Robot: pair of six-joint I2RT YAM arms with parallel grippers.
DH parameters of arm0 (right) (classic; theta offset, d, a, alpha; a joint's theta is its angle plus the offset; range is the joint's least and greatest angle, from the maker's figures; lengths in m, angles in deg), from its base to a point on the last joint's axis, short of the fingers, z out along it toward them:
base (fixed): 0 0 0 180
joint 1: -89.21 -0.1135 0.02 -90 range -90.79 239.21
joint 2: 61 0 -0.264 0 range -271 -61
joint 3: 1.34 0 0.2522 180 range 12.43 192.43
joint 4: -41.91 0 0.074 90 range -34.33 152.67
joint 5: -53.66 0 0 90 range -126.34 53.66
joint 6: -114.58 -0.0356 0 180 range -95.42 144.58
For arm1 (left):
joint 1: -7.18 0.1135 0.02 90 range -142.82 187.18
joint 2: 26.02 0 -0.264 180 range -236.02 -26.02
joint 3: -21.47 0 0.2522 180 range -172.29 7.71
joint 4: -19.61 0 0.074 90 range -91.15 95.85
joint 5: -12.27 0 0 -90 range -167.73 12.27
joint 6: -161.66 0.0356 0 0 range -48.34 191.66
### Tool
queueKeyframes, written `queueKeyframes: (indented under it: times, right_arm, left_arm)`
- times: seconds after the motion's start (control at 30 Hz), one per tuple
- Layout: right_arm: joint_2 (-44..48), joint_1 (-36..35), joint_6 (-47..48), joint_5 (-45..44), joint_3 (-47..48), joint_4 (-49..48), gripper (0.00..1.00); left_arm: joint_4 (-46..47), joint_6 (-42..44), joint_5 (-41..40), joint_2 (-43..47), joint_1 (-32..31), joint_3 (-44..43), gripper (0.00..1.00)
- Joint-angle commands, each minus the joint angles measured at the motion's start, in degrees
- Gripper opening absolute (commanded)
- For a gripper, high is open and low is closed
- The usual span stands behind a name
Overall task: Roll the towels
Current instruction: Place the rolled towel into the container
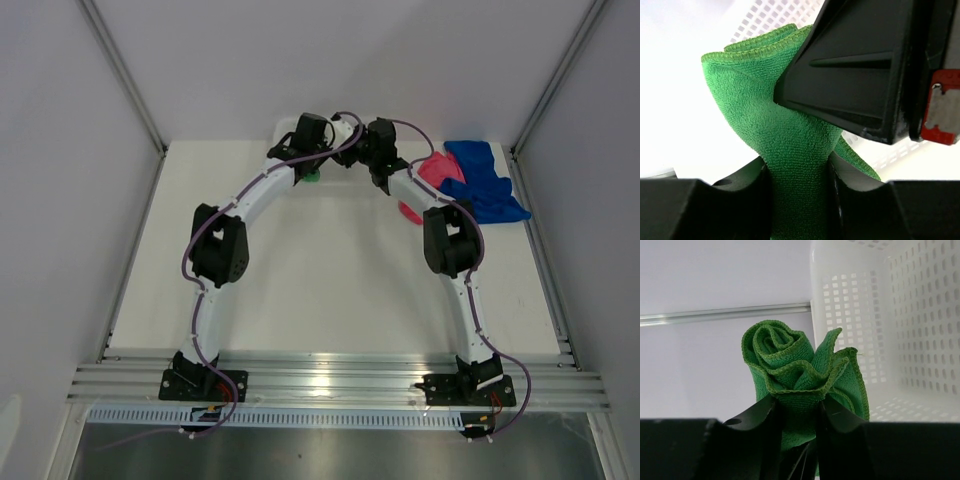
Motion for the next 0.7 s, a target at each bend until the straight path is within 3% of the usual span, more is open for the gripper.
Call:
queueKeyframes:
  times: [0.0,0.1,0.27,0.37,0.5,0.67]
  right_arm:
    - [-0.75,-0.46,-0.28,0.8,0.21,-2.65,0.19]
    - [-0.4,0.15,-0.55,1.06,-0.84,-5.11,0.11]
    - [0.22,0.77,-0.72,1.32,-3.12,-8.8,0.05]
    - [0.39,0.95,-0.2,1.76,-3.48,-9.68,0.03]
    - [0.83,1.21,0.42,2.03,-4.44,-11.18,0.0]
    - [0.83,1.65,0.68,2.82,-5.32,-13.38,0.0]
  left_arm:
    - [6.11,1.71,1.34,2.6,-2.86,-0.43,0.11]
    - [6.47,1.8,0.98,2.6,-2.86,-0.25,0.2]
    - [4.71,-0.22,2.65,2.78,-2.69,-0.69,0.3]
    - [3.04,-2.33,4.76,2.78,-2.42,-1.74,0.35]
    - [1.2,-4.26,7.22,2.86,-2.25,-2.36,0.52]
    - [-2.23,-6.73,11.0,3.13,-1.54,-4.03,0.61]
